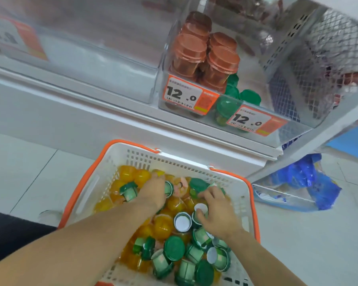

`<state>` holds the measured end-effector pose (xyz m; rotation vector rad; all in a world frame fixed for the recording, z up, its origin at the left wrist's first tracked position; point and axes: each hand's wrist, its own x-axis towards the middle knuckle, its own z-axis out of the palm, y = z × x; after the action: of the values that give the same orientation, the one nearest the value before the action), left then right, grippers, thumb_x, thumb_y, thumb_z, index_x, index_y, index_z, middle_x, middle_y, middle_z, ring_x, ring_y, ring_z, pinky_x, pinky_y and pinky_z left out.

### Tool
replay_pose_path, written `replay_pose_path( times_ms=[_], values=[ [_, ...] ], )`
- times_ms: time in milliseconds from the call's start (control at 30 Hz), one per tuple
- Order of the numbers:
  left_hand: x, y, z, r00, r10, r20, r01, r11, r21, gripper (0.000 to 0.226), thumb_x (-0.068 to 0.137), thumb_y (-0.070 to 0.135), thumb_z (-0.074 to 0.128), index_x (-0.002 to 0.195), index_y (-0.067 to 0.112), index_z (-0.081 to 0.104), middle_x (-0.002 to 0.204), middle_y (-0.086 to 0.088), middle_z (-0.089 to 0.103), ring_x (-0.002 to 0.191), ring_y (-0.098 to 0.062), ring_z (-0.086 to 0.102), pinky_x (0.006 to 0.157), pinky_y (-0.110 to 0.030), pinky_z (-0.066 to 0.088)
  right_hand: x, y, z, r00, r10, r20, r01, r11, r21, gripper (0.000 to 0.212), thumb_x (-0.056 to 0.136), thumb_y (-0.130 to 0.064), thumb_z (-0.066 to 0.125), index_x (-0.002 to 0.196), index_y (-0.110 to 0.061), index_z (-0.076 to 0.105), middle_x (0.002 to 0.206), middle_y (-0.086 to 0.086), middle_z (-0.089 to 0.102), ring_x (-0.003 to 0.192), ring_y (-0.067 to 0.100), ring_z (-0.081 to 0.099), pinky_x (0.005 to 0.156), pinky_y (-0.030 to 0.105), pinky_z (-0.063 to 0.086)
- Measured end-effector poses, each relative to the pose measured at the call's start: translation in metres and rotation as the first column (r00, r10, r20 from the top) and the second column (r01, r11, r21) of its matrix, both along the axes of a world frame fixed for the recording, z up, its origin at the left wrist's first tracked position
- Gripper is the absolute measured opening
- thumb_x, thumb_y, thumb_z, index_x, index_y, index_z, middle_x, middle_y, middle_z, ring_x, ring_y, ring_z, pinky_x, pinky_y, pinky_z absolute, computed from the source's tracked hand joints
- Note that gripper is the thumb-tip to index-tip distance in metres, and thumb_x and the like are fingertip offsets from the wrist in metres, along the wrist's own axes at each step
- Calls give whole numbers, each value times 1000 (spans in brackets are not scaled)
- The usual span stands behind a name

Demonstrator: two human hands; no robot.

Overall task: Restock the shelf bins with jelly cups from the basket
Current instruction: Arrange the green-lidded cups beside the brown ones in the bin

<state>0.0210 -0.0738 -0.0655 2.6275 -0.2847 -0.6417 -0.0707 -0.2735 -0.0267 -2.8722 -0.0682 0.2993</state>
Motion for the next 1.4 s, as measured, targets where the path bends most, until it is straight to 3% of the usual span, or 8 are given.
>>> replay_pose_path(
  times_ms=[167, 267, 367, 500, 700, 867, 967, 1400],
  values=[
    [25, 5, 18, 967, 153, -205, -164, 986, -39, 25, 80, 22, 78, 98, 7, 69, 88, -5, 68, 81, -19, 65, 60, -22, 48, -4, -3, -12, 1000, 3, -26, -7, 986, -166, 58, 80, -55, 48, 132, -30, 51, 136, -2, 43, 126, 24, 39, 108, 43, 39],
    [44, 24, 36, 827, -12, -563, -187, 937, -295, 28, 82, 17, 79, 103, -1, 70, 63, -2, 69, 62, -16, 65, 78, -32, 58, 1, 6, -11, 985, -4, -174, -45, 961, -272, 69, 81, -53, 47, 147, -41, 32, 163, 6, 11, 149, 38, 7, 119, 59, 10],
    [46, 44, 41, 485, -298, -822, -408, 754, -514, 48, 74, 22, 86, 112, 2, 66, 89, -11, 69, 72, -19, 66, 100, -39, 48, 6, 13, -9, 987, 7, -160, -66, 929, -364, 59, 89, -51, 48, 145, -34, 37, 164, 11, 5, 149, 39, 0, 117, 60, 8],
    [37, 47, 47, 371, -392, -842, -562, 627, -539, 35, 84, 23, 61, 114, 8, 71, 113, -19, 65, 94, -29, 58, 77, -35, 44, 7, 12, -10, 975, -84, -207, -23, 884, -468, 60, 93, -61, 46, 138, -21, 48, 162, 10, 9, 149, 38, 5, 118, 59, 8],
    [31, 40, 77, 378, -349, -857, -539, 670, -511, 29, 77, 30, 50, 80, 8, 69, 89, -15, 63, 86, -24, 49, 62, -28, 26, 26, 9, 26, 950, -292, -108, 300, 951, 74, 45, 90, -59, 55, 119, -24, 54, 121, -1, 57, 113, 21, 54, 101, 41, 44],
    [30, 20, 120, 328, -468, -821, -505, 648, -571, 33, 85, 32, 52, 90, 1, 63, 81, -15, 60, 68, -23, 58, 55, -26, 40, 44, 6, 123, 838, -290, -461, 521, 178, 835, 41, 96, -43, 54, 104, -6, 70, 88, 11, 66, 68, 18, 55, 67, 35, 42],
    [26, 0, 160, 382, -550, -743, -424, 611, -669, 52, 87, 50, 49, 99, 1, 62, 76, -18, 61, 61, -25, 56, 54, -21, 34, 41, 3, 174, 857, -206, -472, 478, -24, 878, 41, 104, -42, 41, 114, -11, 65, 85, 9, 63, 63, 16, 50, 65, 31, 39],
    [-15, -58, 260, 682, -562, -467, -123, 541, -832, 83, 91, 74, 33, 107, 1, 67, 82, -13, 70, 71, -22, 64, 74, -32, 45, 11, -17, 233, 810, -423, -407, 377, -156, 913, 38, 100, -38, 50, 118, -9, 68, 102, 15, 56, 80, 31, 43, 82, 40, 41]
  ],
)
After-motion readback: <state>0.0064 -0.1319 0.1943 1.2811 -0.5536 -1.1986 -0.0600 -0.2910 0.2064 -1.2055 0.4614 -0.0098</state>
